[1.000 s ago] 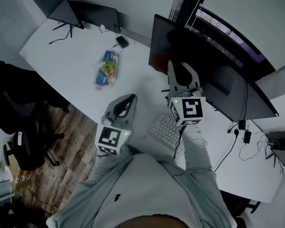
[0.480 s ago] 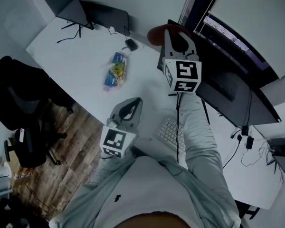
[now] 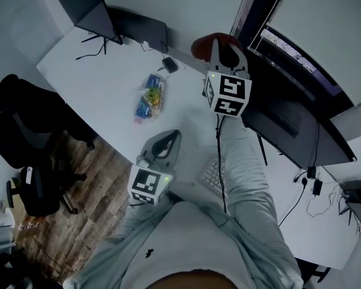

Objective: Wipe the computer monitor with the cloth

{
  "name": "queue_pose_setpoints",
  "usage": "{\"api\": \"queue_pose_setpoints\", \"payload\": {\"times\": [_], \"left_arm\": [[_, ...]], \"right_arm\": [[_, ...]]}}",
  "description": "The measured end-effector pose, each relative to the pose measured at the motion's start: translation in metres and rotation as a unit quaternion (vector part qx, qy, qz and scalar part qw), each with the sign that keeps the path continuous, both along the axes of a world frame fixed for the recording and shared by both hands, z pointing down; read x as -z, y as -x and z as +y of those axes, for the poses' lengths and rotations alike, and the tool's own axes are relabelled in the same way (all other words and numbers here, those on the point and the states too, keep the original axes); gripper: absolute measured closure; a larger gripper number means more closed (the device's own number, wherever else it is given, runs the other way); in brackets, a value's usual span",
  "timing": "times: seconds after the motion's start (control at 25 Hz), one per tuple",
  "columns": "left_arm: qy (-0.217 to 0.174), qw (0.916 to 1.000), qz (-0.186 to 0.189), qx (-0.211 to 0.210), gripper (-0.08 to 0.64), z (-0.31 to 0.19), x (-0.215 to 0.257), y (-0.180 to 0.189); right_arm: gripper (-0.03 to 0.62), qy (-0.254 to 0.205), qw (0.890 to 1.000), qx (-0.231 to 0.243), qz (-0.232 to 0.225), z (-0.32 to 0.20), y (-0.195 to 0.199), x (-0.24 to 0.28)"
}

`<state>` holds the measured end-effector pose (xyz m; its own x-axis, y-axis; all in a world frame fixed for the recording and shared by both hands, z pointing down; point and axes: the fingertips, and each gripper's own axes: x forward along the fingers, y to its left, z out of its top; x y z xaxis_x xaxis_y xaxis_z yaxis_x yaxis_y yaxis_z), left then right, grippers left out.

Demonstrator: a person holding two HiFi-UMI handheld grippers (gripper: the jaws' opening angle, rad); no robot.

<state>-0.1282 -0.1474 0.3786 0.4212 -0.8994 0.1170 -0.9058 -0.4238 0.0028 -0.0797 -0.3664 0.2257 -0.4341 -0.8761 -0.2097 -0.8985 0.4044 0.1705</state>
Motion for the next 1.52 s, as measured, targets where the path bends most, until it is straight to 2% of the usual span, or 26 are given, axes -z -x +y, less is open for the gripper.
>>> {"api": "queue_pose_setpoints", "payload": {"times": [0.36, 0.72, 0.84, 1.0, 1.28, 1.52], "left_arm": [[-0.01, 0.9996, -0.003, -0.027, 0.54, -0.014, 0.004, -0.013], [-0.011, 0.9975, -0.006, -0.069, 0.54, -0.023, 0.008, -0.045], [-0.014, 0.9957, -0.01, -0.091, 0.54, -0.025, 0.007, -0.06], [-0.011, 0.992, -0.011, -0.125, 0.54, -0.024, 0.008, -0.087], [-0.009, 0.9803, -0.008, -0.197, 0.54, -0.016, 0.005, -0.148], [-0.003, 0.968, -0.004, -0.251, 0.54, -0.01, -0.001, -0.192]], "right_arm": [[0.554, 0.006, 1.0, -0.012, -0.016, 0.009, -0.033, -0.001], [0.554, 0.002, 0.999, -0.047, -0.023, 0.035, -0.1, -0.005], [0.554, 0.0, 0.998, -0.062, -0.023, 0.047, -0.129, -0.006], [0.554, 0.009, 0.996, -0.076, -0.05, 0.065, -0.175, -0.006], [0.554, 0.014, 0.989, -0.128, -0.073, 0.101, -0.268, -0.005], [0.554, 0.015, 0.975, -0.199, -0.097, 0.136, -0.36, -0.008]]}}
